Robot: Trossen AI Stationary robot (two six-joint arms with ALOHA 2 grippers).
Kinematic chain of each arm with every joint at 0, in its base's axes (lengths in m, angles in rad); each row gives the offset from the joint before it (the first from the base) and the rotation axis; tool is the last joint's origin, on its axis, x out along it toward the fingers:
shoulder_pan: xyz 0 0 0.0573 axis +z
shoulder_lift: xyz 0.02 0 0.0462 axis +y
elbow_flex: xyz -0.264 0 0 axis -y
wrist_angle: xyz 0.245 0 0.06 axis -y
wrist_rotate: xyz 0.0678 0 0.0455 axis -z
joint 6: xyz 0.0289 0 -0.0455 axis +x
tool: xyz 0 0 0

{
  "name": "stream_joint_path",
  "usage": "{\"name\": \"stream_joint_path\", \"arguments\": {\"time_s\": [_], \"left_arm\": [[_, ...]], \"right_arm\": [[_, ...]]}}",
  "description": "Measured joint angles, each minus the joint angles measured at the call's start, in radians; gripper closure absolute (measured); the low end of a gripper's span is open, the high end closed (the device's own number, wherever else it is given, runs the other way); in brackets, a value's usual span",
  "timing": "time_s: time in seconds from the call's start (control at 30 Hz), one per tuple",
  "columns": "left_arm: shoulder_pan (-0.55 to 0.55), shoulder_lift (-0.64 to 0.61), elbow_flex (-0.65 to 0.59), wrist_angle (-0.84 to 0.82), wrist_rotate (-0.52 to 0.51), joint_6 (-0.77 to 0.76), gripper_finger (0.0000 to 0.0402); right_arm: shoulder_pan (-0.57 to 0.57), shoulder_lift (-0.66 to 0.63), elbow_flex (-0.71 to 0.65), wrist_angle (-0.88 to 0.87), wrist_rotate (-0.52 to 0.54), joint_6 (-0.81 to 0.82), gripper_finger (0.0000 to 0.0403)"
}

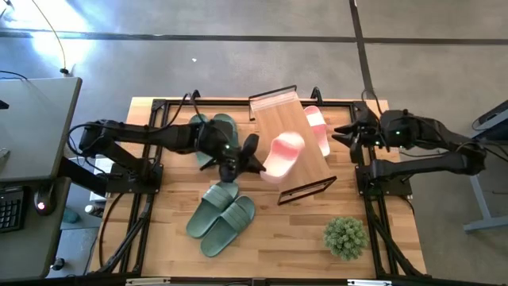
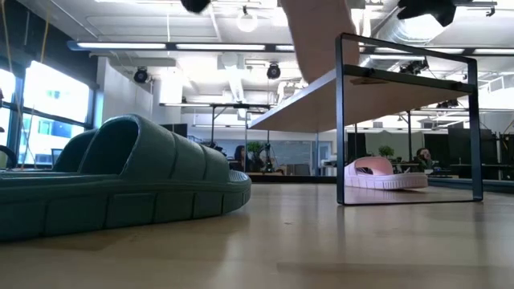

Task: Pick and place slides into the shelf
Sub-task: Put the pink slide on the shelf

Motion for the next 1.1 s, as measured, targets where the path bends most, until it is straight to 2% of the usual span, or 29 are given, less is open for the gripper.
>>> {"name": "stream_joint_path", "arguments": {"time_s": [0.1, 0.23, 0.43, 0.63, 0.87, 1.1], "left_arm": [[0.027, -0.003, 0.000, 0.049, 0.010, 0.084, 0.0386], [0.079, 0.012, 0.002, 0.072, 0.132, 0.180, 0.0386], [0.127, 0.095, 0.001, 0.091, 0.217, 0.238, 0.0386], [0.134, 0.143, 0.000, 0.126, 0.230, 0.325, 0.0386], [0.135, 0.174, 0.001, 0.127, 0.231, 0.427, 0.0386], [0.135, 0.221, 0.000, 0.124, 0.195, 0.554, 0.0395]], "right_arm": [[0.000, 0.034, 0.000, 0.000, 0.023, -0.010, 0.0284], [0.000, 0.083, 0.000, 0.008, 0.029, -0.013, 0.0284], [-0.001, 0.101, -0.001, 0.025, 0.026, 0.027, 0.0284], [0.000, 0.084, -0.001, 0.016, 0.030, 0.104, 0.0284], [-0.001, 0.090, -0.001, -0.003, 0.066, 0.114, 0.0284], [0.000, 0.105, -0.001, -0.016, 0.084, 0.147, 0.0284]]}}
